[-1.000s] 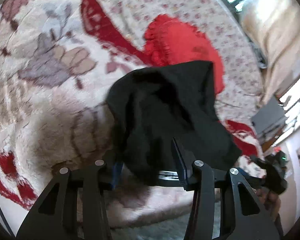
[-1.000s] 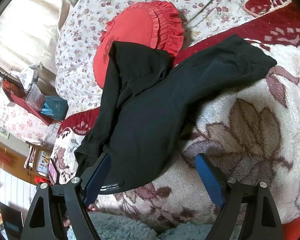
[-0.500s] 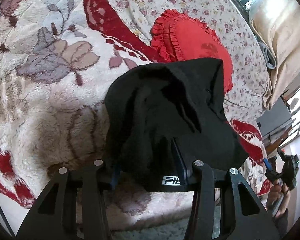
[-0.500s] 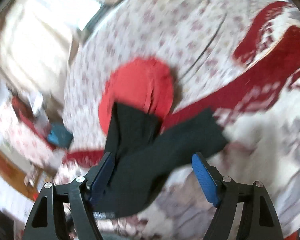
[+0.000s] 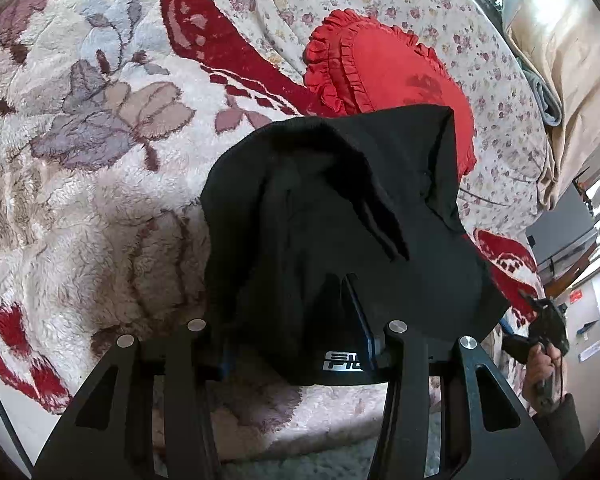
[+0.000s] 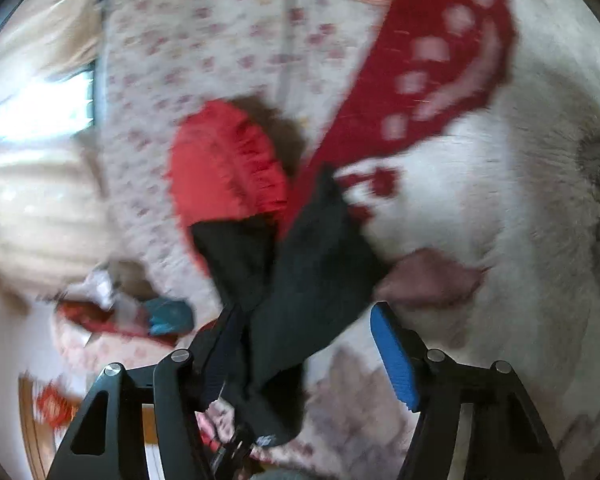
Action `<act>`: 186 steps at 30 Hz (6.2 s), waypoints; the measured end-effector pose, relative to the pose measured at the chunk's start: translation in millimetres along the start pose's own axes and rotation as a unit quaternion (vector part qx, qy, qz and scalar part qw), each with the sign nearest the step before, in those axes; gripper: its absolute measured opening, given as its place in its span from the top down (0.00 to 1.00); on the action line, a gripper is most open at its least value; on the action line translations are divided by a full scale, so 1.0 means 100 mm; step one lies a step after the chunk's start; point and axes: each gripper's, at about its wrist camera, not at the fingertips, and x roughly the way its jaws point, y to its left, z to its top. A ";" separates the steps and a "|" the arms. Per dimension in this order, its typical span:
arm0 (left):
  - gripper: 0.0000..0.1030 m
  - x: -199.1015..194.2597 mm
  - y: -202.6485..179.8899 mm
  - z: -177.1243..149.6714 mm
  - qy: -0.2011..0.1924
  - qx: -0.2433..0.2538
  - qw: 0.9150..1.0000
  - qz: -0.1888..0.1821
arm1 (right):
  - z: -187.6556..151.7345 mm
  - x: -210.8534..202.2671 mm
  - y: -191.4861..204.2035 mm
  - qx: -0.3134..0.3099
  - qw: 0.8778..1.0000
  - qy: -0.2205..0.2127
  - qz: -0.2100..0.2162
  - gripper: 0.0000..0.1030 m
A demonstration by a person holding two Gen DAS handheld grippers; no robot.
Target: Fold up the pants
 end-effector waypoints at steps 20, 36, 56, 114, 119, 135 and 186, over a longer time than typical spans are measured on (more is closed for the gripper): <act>0.89 0.03 0.15 0.02 -0.003 -0.045 0.999 0.010 | 0.09 0.23 -0.10 -0.080 0.996 0.009 -0.039 0.94; 0.93 -0.69 0.30 -0.04 -0.060 -0.023 0.996 0.059 | -0.39 -0.25 0.30 -0.179 0.977 0.013 -0.118 0.94; 0.89 -0.37 0.55 -0.17 -0.024 -0.033 0.994 0.100 | -0.70 -0.06 0.00 -0.221 0.964 0.028 -0.144 0.96; 0.56 -0.12 -0.45 -0.19 -0.060 0.118 0.980 0.149 | -1.12 2.70 1.95 -0.655 0.711 0.124 -0.226 0.64; 0.56 -0.15 -0.46 -0.22 -0.064 0.118 0.981 0.142 | -1.13 2.80 1.78 -0.630 0.726 0.138 -0.237 0.70; 0.53 0.23 -0.99 -0.44 -0.039 0.444 0.887 0.116 | -1.08 1.13 2.06 -0.481 0.871 0.014 -0.101 0.90; 0.94 0.13 -0.04 1.77 -0.088 0.164 0.973 0.137 | -0.60 -0.17 2.36 -0.360 0.932 -0.043 -0.025 0.90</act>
